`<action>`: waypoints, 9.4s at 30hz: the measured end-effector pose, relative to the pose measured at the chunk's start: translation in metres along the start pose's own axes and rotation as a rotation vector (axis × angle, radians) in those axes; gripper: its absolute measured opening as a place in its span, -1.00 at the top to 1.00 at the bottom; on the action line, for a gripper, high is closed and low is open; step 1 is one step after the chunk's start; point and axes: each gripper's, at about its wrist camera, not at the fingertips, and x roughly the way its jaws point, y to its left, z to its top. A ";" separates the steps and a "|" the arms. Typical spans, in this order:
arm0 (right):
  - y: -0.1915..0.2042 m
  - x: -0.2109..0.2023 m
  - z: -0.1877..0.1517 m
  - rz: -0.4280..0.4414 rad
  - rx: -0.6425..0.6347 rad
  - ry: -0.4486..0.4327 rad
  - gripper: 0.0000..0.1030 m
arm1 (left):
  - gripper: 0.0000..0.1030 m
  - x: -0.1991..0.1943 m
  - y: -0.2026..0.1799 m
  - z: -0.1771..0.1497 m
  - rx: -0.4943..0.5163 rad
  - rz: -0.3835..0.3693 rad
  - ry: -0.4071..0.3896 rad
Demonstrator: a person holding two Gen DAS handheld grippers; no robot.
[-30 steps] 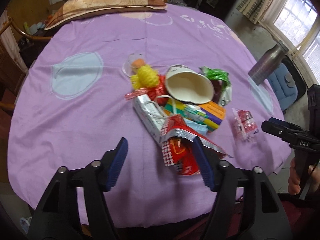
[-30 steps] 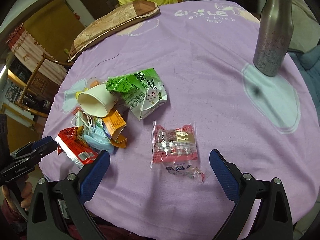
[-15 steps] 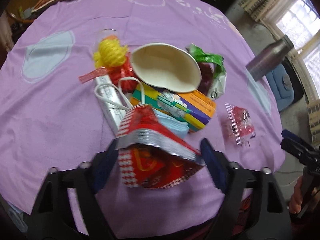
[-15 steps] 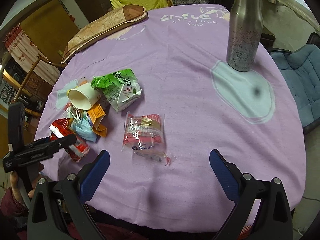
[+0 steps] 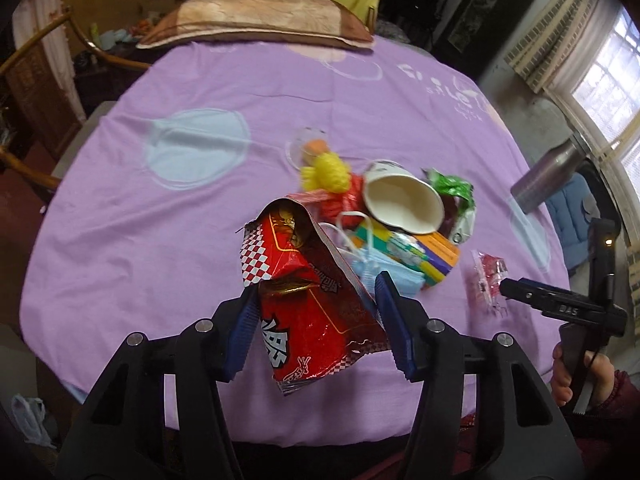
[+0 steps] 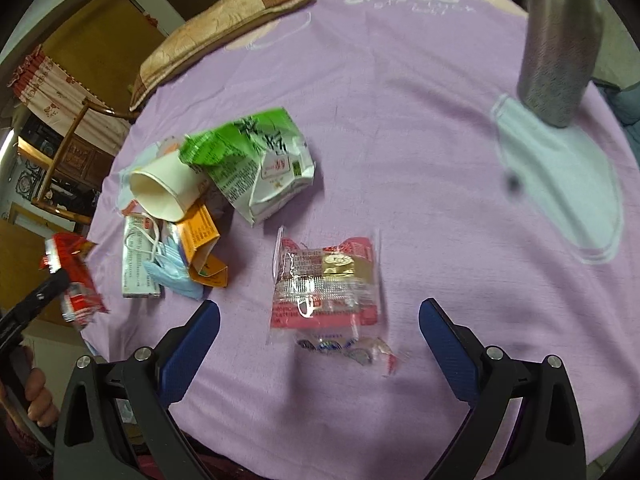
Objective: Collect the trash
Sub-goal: 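Grasp the red snack bag with the left tool while the right tool grasps the clear candy wrapper, then carry both items to the red wastebasket and open both tools over it, then return both tools to the table over the trash pile, then grasp the white medicine box with the left tool while the right tool grasps the green packet, then carry both items to the red wastebasket and open both tools over it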
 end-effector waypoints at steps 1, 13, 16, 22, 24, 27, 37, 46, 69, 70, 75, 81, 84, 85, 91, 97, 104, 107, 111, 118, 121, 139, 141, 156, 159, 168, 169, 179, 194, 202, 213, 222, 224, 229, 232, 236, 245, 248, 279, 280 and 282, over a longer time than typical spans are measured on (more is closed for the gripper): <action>0.001 0.007 0.002 0.004 0.009 0.015 -0.89 | -0.10 -0.004 0.004 -0.001 -0.006 0.009 -0.009; 0.041 0.028 0.023 -0.018 -0.017 0.053 0.39 | -0.10 -0.035 0.053 -0.002 -0.053 0.058 -0.070; 0.058 0.014 0.030 -0.010 -0.052 -0.001 0.44 | -0.10 -0.033 0.059 0.004 -0.046 0.048 -0.073; 0.086 -0.020 0.045 0.035 -0.081 -0.116 0.44 | -0.10 -0.027 0.065 0.018 -0.017 0.014 -0.076; 0.091 -0.029 0.049 0.037 -0.082 -0.139 0.43 | -0.10 -0.023 0.063 0.025 0.005 -0.006 -0.075; 0.090 -0.044 0.046 0.026 -0.064 -0.174 0.42 | -0.10 -0.015 0.054 0.036 0.053 -0.049 -0.068; 0.035 -0.096 -0.013 -0.125 0.155 -0.278 0.42 | -0.10 0.028 -0.023 0.052 0.301 -0.238 0.029; -0.065 -0.158 -0.111 -0.290 0.524 -0.382 0.35 | -0.10 0.055 -0.135 0.036 0.561 -0.406 0.120; -0.272 -0.152 -0.312 -0.344 1.079 -0.299 -0.45 | -0.10 0.068 -0.331 -0.048 0.938 -0.466 0.247; -0.274 -0.157 -0.311 -0.344 1.084 -0.314 -0.45 | -0.10 0.068 -0.338 -0.052 0.952 -0.470 0.252; -0.272 -0.192 -0.323 -0.373 1.098 -0.410 -0.47 | -0.10 0.067 -0.390 -0.087 1.072 -0.538 0.293; -0.265 -0.227 -0.350 -0.426 1.115 -0.493 -0.49 | -0.10 0.065 -0.453 -0.154 1.255 -0.653 0.374; -0.257 -0.238 -0.372 -0.448 1.141 -0.522 -0.49 | -0.10 0.066 -0.481 -0.192 1.342 -0.706 0.422; -0.254 -0.241 -0.379 -0.455 1.150 -0.531 -0.49 | -0.10 0.067 -0.489 -0.203 1.364 -0.721 0.441; -0.244 -0.247 -0.412 -0.500 1.201 -0.543 -0.50 | -0.47 0.073 -0.526 -0.267 1.491 -0.712 0.499; -0.242 -0.253 -0.426 -0.498 1.225 -0.583 -0.50 | -0.60 0.069 -0.530 -0.267 1.518 -0.683 0.467; -0.252 -0.249 -0.360 -0.421 1.066 -0.597 -0.50 | -0.61 0.068 -0.499 -0.189 1.327 -0.602 0.356; -0.245 -0.240 -0.303 -0.370 0.924 -0.577 -0.50 | -0.61 0.068 -0.457 -0.140 1.193 -0.538 0.288; -0.210 -0.220 -0.218 -0.297 0.708 -0.542 -0.51 | -0.62 0.066 -0.386 -0.080 1.004 -0.446 0.216; -0.110 -0.169 -0.093 -0.148 0.348 -0.432 -0.55 | -0.64 0.055 -0.199 0.002 0.582 -0.222 0.122; -0.064 -0.151 -0.060 -0.098 0.234 -0.394 -0.58 | -0.64 0.051 -0.127 0.014 0.421 -0.141 0.113; 0.023 -0.124 -0.036 -0.148 0.146 -0.324 -0.60 | -0.64 0.112 0.012 0.003 0.182 -0.033 0.321; 0.024 -0.121 -0.037 -0.153 0.159 -0.317 -0.60 | -0.64 0.118 0.018 0.008 0.180 0.005 0.320; 0.073 -0.092 -0.007 -0.110 0.026 -0.267 -0.60 | -0.64 0.086 0.073 0.028 0.105 0.020 0.223; 0.069 -0.094 -0.009 -0.132 0.041 -0.264 -0.60 | -0.64 0.105 0.059 0.028 0.150 0.028 0.235; 0.044 -0.092 -0.011 -0.132 0.148 -0.247 -0.60 | 0.11 0.119 0.059 0.044 0.154 0.000 0.192; 0.044 -0.089 -0.009 -0.121 0.149 -0.241 -0.60 | 0.15 0.114 0.061 0.045 0.150 0.002 0.181; 0.056 -0.031 0.049 -0.003 0.094 -0.154 -0.63 | 0.17 0.042 0.115 0.040 0.000 0.073 0.078; 0.058 0.040 0.088 -0.046 0.018 -0.054 0.13 | 0.12 0.020 0.115 0.008 -0.049 0.081 0.116; 0.048 -0.012 0.072 -0.043 0.042 -0.151 0.38 | -0.08 0.083 0.080 0.025 0.049 -0.009 0.216; 0.036 -0.083 0.021 -0.114 0.127 -0.251 0.37 | -0.09 0.123 0.071 0.040 0.104 -0.034 0.214; 0.034 -0.091 0.006 -0.116 0.165 -0.272 0.37 | 0.15 0.092 0.067 0.051 0.119 -0.066 0.133; 0.035 -0.093 0.006 -0.115 0.162 -0.281 0.37 | 0.15 0.082 0.063 0.055 0.124 -0.074 0.112; 0.028 -0.104 -0.003 -0.121 0.182 -0.310 0.37 | 0.15 0.061 0.040 0.062 0.175 -0.109 0.072; 0.014 -0.117 -0.017 -0.143 0.225 -0.333 0.37 | 0.15 0.055 0.015 0.065 0.232 -0.140 0.061; -0.013 -0.140 -0.043 -0.184 0.312 -0.373 0.37 | 0.15 0.053 -0.028 0.067 0.321 -0.203 0.054; -0.099 -0.195 -0.153 -0.343 0.603 -0.445 0.37 | 0.15 0.055 -0.145 0.047 0.546 -0.359 0.084; -0.131 -0.201 -0.200 -0.399 0.718 -0.434 0.37 | 0.15 0.056 -0.184 0.034 0.619 -0.397 0.104; -0.252 -0.248 -0.394 -0.436 1.132 -0.565 -0.15 | 0.14 0.058 -0.506 -0.246 1.466 -0.713 0.399; -0.252 -0.249 -0.399 -0.439 1.136 -0.566 -0.16 | 0.13 0.060 -0.508 -0.255 1.484 -0.707 0.405; -0.252 -0.249 -0.408 -0.445 1.151 -0.566 -0.16 | 0.01 0.066 -0.517 -0.277 1.531 -0.675 0.414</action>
